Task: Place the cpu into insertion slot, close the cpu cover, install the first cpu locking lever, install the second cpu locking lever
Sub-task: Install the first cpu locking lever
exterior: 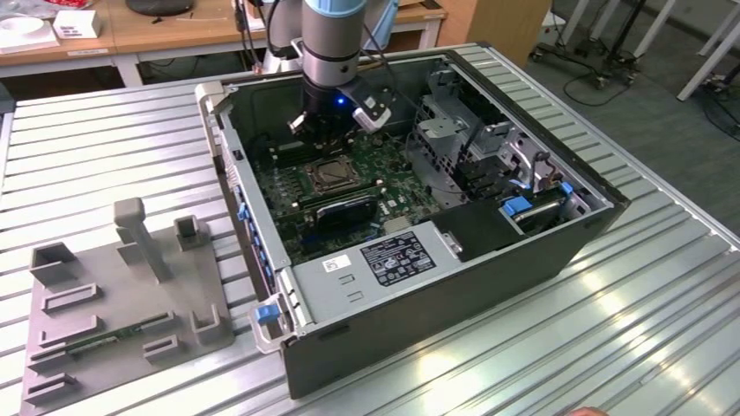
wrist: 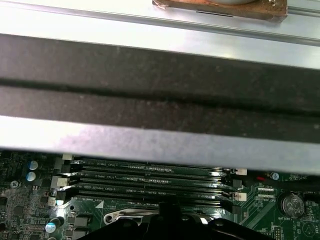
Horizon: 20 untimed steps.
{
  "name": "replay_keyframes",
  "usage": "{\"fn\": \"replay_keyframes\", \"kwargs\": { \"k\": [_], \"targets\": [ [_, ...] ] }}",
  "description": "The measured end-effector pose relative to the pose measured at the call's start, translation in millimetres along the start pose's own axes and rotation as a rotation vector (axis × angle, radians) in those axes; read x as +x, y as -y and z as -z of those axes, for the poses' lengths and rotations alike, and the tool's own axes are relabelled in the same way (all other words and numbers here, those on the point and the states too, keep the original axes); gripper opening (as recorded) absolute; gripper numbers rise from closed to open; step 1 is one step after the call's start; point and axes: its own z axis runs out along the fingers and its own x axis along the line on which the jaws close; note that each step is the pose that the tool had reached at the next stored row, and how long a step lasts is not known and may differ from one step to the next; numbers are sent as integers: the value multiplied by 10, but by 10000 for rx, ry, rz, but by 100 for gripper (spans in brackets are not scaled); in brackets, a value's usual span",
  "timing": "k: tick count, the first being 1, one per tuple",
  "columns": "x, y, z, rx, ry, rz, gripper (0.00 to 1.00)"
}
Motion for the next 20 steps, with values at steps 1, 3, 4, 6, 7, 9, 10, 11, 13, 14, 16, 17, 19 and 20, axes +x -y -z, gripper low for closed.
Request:
{"fn": "replay_keyframes", "kwargs": {
  "k": [1,3,4,6,7,9,10,11,13,14,16,17,19,20],
  "targets": [
    [0,0,0,0,0,0,11],
    [-2,-4,-1,1,-1,3,11],
    [-2,-6,-1,0,0,3,11],
    [-2,-10,-2,1,-1,1,11],
    [-2,-11,-2,0,-1,2,11],
    [-2,-13,-3,0,1,-4,11],
    [-2,-15,-3,2,1,-12,11],
    [-2,-17,-3,2,3,-18,11],
    [-3,-22,-4,2,5,-27,11],
    [-3,-23,-4,2,6,-30,11],
    [-3,-25,-5,1,7,-33,11],
    [-3,-26,-5,1,7,-36,11],
    [-3,-28,-5,2,7,-40,11],
    [-3,-30,-6,3,8,-47,11]
  ]
}}
